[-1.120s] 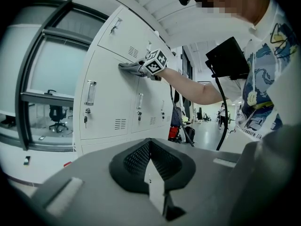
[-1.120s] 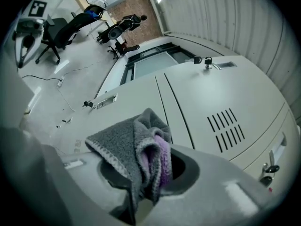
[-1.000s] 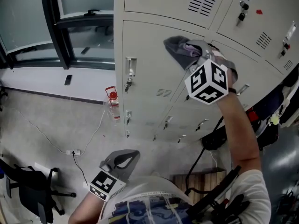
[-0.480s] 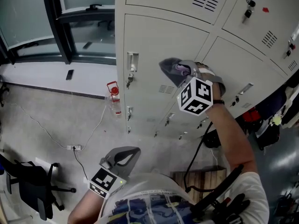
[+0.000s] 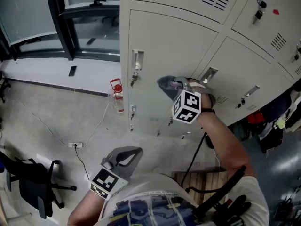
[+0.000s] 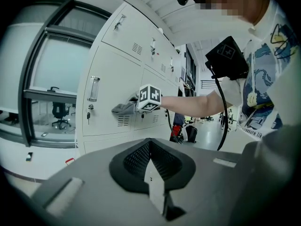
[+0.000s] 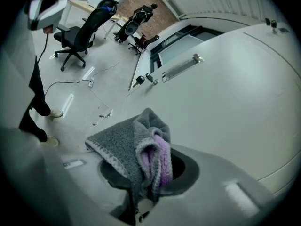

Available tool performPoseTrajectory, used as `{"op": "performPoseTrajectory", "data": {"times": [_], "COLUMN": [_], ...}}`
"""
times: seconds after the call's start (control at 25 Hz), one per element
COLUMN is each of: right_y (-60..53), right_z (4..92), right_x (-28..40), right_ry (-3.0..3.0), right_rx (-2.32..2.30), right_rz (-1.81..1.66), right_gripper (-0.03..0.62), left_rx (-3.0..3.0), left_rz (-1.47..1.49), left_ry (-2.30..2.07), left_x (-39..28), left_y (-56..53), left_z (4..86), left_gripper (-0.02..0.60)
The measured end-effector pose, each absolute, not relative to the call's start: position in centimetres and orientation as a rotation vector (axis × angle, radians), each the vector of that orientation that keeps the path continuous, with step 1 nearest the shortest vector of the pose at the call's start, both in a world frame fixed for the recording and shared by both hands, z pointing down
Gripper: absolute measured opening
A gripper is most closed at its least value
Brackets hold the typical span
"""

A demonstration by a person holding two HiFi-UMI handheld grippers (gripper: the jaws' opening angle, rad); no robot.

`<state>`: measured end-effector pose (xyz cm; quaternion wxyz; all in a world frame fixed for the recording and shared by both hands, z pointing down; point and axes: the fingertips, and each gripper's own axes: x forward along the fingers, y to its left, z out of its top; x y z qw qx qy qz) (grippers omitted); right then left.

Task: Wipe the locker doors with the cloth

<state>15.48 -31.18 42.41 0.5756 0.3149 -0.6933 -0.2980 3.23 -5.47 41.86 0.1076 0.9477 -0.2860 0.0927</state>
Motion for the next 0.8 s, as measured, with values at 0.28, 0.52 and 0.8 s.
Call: {"op": "performPoseTrajectory", "data": {"times": [0.28,0.52,0.8], "right_y": [-31.3,-31.4,-31.4], "right_z": [47.5,50.9,53.6], "right_x": [15.4,15.7,15.8], "right_ry": [-1.604,-1.586,-1.589], "right_rx": [0.682,0.645,0.608], "right_rz": [-0.630,-0.580,-0.525], "right_gripper": [0.091,0.091,0.091], "left_rx": [2.774,2.768,2.765], "left_rz": [0.274,0.272,0.268], "left_ry": [-0.852,-0.863,-0.870], "left_x": [3.0,2.7,2.5], "left_y": [-5.7,-5.8,-5.4], "left_z": [42.0,42.0,42.0], "left_gripper": [0.003,0.003,0.003]}}
